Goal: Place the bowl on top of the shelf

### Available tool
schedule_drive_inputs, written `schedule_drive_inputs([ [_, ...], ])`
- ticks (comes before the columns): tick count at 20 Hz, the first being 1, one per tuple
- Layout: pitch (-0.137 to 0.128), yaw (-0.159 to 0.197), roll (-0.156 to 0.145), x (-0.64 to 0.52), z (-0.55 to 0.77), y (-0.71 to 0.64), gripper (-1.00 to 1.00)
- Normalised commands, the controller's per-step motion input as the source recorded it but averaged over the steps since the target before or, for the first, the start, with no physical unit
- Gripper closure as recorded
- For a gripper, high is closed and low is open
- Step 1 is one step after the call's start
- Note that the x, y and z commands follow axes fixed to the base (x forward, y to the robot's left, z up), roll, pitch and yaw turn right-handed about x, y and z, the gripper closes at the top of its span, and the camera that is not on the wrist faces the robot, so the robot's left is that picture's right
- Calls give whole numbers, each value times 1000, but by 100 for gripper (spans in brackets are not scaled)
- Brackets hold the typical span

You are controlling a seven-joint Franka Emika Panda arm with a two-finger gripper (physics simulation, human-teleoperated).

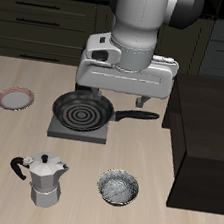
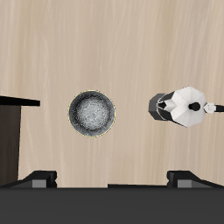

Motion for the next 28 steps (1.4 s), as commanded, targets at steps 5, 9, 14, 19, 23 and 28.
schedule_drive_inputs([
  [5,-16,24,12,78,39,-164,-100],
  [9,-10,-20,-16,66,44,-129,-100],
  [14,-12,4,13,118,24,-76,-100],
  [19,9,-7,21,37,-100,81,-100],
  [23,22,16,16,59,-286,145,-100],
  [28,29,10,20,27,-310,68,-100],
])
